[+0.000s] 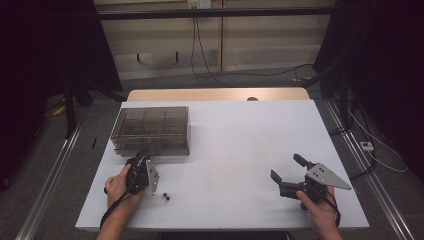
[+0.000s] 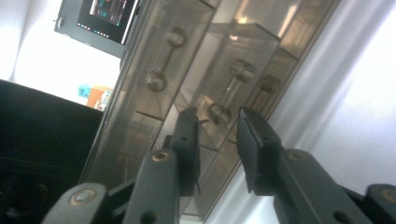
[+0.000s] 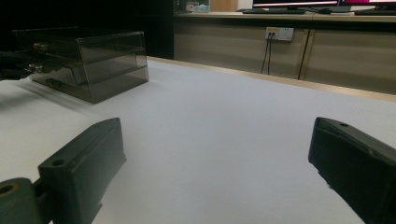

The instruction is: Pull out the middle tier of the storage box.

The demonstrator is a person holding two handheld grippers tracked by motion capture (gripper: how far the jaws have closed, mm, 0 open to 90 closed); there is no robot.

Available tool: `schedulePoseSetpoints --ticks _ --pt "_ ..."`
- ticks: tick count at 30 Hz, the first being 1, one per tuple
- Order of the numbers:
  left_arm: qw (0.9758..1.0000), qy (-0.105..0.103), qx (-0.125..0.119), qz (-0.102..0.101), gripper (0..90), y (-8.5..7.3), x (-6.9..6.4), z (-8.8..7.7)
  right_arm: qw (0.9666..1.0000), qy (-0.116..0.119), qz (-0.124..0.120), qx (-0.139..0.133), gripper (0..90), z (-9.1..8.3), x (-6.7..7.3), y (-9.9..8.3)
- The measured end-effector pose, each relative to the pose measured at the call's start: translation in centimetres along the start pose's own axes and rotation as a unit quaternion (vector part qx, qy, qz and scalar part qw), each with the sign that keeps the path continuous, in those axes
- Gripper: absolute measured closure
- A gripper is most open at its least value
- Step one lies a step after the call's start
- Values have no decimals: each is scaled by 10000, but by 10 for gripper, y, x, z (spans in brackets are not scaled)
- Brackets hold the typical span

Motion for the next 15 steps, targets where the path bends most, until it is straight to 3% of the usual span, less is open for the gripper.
schedulePoseSetpoints --ticks 1,2,5,7,12,15 --pt "9999 -34 -36 -139 684 1 0 -1 10000 -2 -1 2 30 0 0 0" --pt "9999 -26 0 -124 676 0 1 -2 10000 -1 0 2 30 0 0 0" --pt "9987 -75 25 -503 630 0 3 -3 10000 1 -1 0 30 0 0 0" --pt "9966 -133 47 -808 586 1 5 -2 10000 -2 13 -8 30 1 0 0" --pt "9886 -366 24 -1463 529 6 8 -4 10000 4 26 -13 30 1 1 0" --pt "9806 -514 68 -1889 490 8 9 -5 10000 -6 38 -12 30 1 0 0"
Point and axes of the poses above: each handheld gripper's, and its own axes: z roughly forward along the jaws, y roughly out of its top, x roughly to its left, the point moved 8 cm from there along z, roughly forward along the jaws, and after that the axes turned 14 degrees about y, right-handed, at the moved point
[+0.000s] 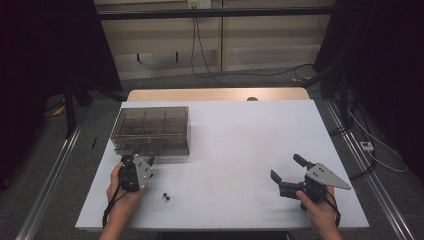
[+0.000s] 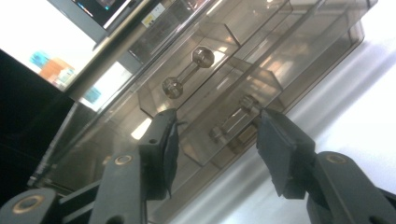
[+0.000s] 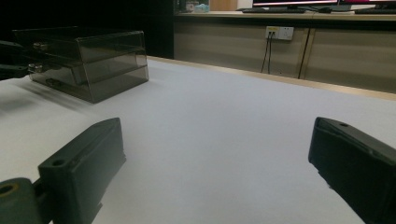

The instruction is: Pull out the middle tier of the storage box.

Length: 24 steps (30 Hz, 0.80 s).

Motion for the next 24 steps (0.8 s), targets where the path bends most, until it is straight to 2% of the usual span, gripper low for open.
schedulePoseSetpoints --ticks 2,6,8,13,15,17,19,22,24 --pt "9996 -82 19 -260 485 0 1 0 10000 3 -10 2 30 0 0 0" --pt "9983 -118 -16 -574 455 2 5 -2 10000 8 -10 3 30 0 0 0" --pt "9968 -176 -40 -778 439 3 7 -3 10000 6 5 -4 30 0 0 0" --pt "9932 -420 -77 -1082 391 6 9 -4 10000 13 -1 -1 30 0 1 0" --pt "9905 -573 -57 -1246 376 8 9 -4 10000 12 -4 3 30 0 1 0" --pt "9866 -717 -59 -1464 348 10 9 -4 10000 4 4 -2 30 0 0 0" --pt "9852 -804 -47 -1514 340 11 12 -5 10000 4 7 -4 30 0 0 0" --pt "9809 -981 -24 -1683 296 13 14 -5 10000 5 6 -4 30 0 0 0" --pt "9790 -1035 -15 -1756 275 14 15 -5 10000 7 4 -4 30 0 0 0"
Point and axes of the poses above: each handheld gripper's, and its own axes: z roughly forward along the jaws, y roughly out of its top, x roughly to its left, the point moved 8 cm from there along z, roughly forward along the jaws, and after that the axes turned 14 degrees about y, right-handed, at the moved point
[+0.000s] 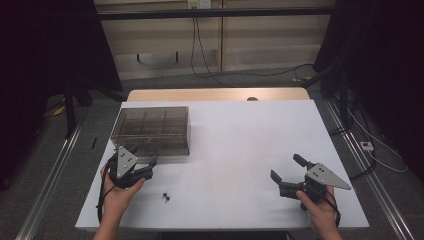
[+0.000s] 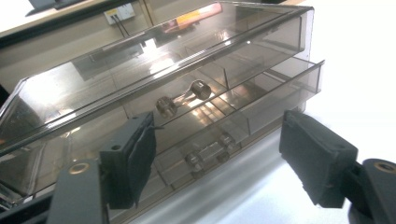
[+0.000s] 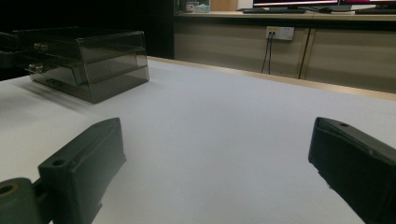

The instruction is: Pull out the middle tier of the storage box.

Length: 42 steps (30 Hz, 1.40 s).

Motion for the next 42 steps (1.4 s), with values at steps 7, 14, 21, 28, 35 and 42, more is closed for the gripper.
schedulePoseSetpoints --ticks 7,14,21,28,35,42 --pt "9992 -288 209 -159 212 0 3 3 10000 -2 -7 12 30 0 0 0" --pt "9987 -377 317 -98 205 -1 3 10 10000 -1 5 8 30 0 0 0" --pt "9981 -426 444 1 223 -5 3 18 10000 -6 8 9 30 0 0 0" --pt "9958 -616 616 281 261 -5 2 22 10000 -5 -5 29 30 0 -1 -1" --pt "9933 -776 743 420 339 -4 3 17 10000 4 -2 31 30 0 -1 -1" --pt "9911 -846 783 659 330 -6 2 22 10000 16 -8 53 30 1 0 -1"
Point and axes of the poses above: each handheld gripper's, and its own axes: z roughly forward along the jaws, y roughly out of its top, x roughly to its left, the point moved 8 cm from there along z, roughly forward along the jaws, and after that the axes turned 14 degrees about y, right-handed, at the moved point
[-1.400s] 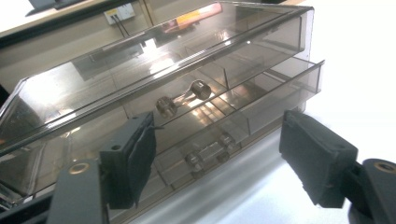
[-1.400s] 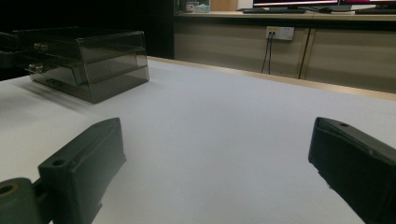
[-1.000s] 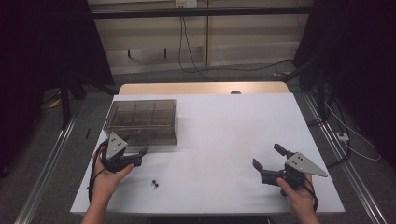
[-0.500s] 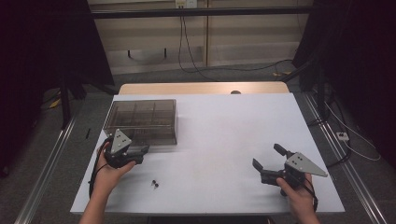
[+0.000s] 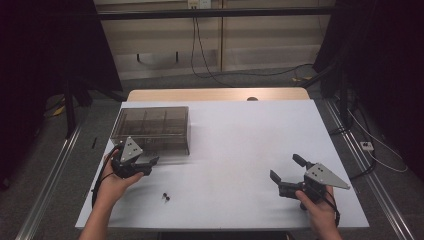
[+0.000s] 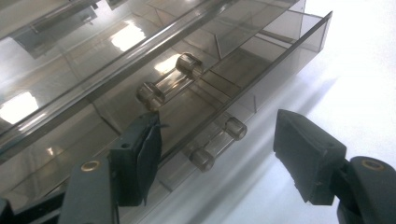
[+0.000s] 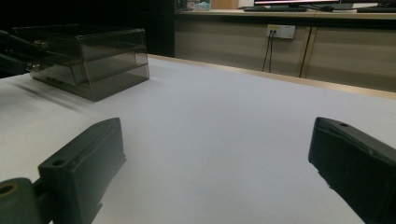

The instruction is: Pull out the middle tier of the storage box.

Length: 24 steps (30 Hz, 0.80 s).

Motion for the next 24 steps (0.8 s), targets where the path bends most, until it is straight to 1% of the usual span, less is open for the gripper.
schedulePoseSetpoints --ticks 1,2,3,4,5,6,7,8,9,10,12,13,15,16,17,18,19,21,24 --pt "10000 -23 16 -15 326 0 -1 1 10000 3 -8 2 30 0 0 0" --pt "10000 31 4 13 326 0 0 3 10000 -1 -7 5 30 0 0 0" --pt "10000 2 40 6 326 0 0 3 10000 -9 -3 5 30 0 0 0" --pt "10000 5 26 -7 327 0 0 3 10000 -23 -10 -1 30 -1 -1 0" --pt "10000 -7 26 1 327 0 -1 3 10000 -26 -16 -3 30 -1 -2 0" --pt "10000 -10 33 52 327 0 -1 2 10000 -24 -2 -4 30 -1 -2 0" --pt "9999 -101 98 81 330 -1 -2 0 10000 -30 7 -8 30 -2 -2 0" --pt "9998 -147 117 54 350 -2 -3 -1 10000 -31 5 -8 30 -2 -2 0" --pt "9997 -151 163 98 386 -3 -3 -1 10000 -30 -1 -11 30 -2 -2 0" --pt "9996 -166 207 51 389 -5 -4 -1 10000 -26 -2 -13 30 -2 -1 0" --pt "9994 -202 263 100 366 -8 -5 0 10000 -25 -23 -4 30 -1 -2 0" --pt "9991 -214 311 188 365 -9 -4 1 10000 -26 -27 1 30 -1 -2 0" --pt "9994 -196 257 113 365 -8 -6 3 10000 -25 -24 0 30 -1 -1 0" --pt "9991 -247 295 159 362 -9 -7 3 10000 -28 -27 1 30 -1 -1 0" --pt "9991 -255 300 166 361 -10 -8 4 10000 -31 -24 -1 30 -1 -1 0" --pt "9989 -243 332 225 370 -11 -7 5 10000 -34 -21 -3 30 -1 -2 0" --pt "9989 -193 311 287 394 -11 -7 6 10000 -33 -16 -5 30 -2 -2 0" --pt "9987 -241 355 285 426 -12 -6 6 10000 -35 -24 0 30 -2 -2 0" --pt "9986 -263 351 281 437 -12 -7 6 10000 -33 -21 -6 30 -2 -2 0"
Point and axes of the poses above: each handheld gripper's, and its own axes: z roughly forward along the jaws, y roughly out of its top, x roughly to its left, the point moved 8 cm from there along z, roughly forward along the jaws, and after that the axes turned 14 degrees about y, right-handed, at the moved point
